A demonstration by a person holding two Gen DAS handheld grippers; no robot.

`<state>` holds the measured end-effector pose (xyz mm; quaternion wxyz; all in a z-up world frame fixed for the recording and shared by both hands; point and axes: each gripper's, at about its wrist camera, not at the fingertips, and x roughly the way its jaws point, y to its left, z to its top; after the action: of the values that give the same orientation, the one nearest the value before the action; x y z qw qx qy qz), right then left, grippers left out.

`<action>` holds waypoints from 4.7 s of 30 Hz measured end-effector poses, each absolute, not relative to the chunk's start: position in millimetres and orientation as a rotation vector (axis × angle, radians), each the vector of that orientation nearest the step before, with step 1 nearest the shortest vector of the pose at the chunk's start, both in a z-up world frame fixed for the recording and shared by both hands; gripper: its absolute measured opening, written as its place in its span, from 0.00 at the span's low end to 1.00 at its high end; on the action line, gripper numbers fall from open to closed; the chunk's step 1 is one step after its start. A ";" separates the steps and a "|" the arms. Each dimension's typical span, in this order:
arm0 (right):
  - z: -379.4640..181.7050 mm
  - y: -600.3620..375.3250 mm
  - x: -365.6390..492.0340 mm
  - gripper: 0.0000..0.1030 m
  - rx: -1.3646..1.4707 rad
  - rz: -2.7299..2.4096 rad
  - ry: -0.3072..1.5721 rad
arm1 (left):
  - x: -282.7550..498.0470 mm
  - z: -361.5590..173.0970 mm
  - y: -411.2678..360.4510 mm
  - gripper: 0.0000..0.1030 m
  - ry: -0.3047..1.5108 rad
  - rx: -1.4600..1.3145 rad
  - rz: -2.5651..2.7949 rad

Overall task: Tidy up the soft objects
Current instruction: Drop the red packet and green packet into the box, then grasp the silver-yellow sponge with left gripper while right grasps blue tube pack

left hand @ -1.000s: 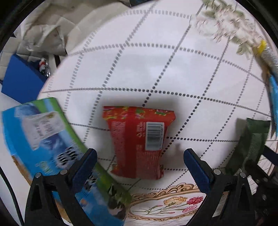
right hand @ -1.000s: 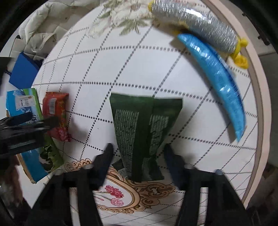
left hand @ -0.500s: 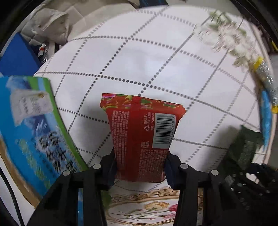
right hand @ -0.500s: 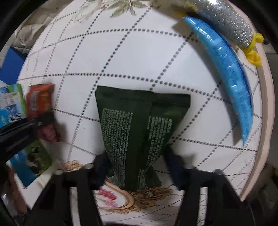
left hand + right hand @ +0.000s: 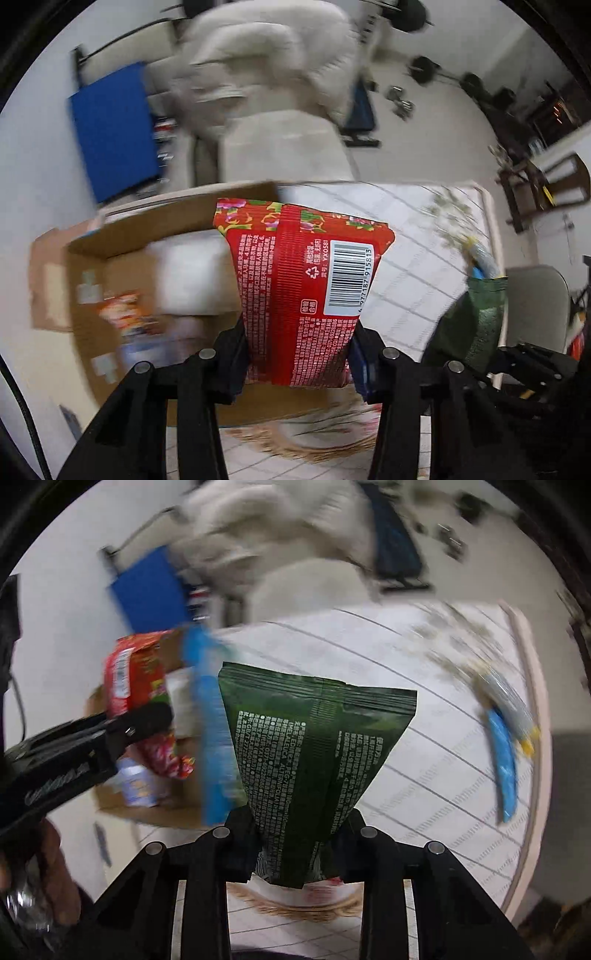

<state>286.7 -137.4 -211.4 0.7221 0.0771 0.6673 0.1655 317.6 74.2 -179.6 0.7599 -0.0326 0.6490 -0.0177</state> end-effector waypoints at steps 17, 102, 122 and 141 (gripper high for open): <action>-318.5 68.0 377.1 0.32 -0.091 0.296 1.646 | 364.8 -304.3 279.2 0.41 1.650 -0.200 0.192; -91.9 -32.0 137.3 1.00 0.019 0.428 1.177 | 101.8 -58.7 154.2 0.98 1.057 -0.139 0.261; -352.5 -391.7 288.4 0.89 0.128 -0.132 1.524 | 247.9 -281.8 -138.9 0.98 1.498 0.044 -0.002; -406.9 -471.8 243.4 0.19 0.361 -0.095 1.621 | 372.2 -334.2 -259.7 0.98 1.704 -0.218 -0.157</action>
<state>243.4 -471.8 -406.9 0.6735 0.1605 0.7203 -0.0421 372.2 -259.7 -334.2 0.6504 -0.0960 0.7504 -0.0693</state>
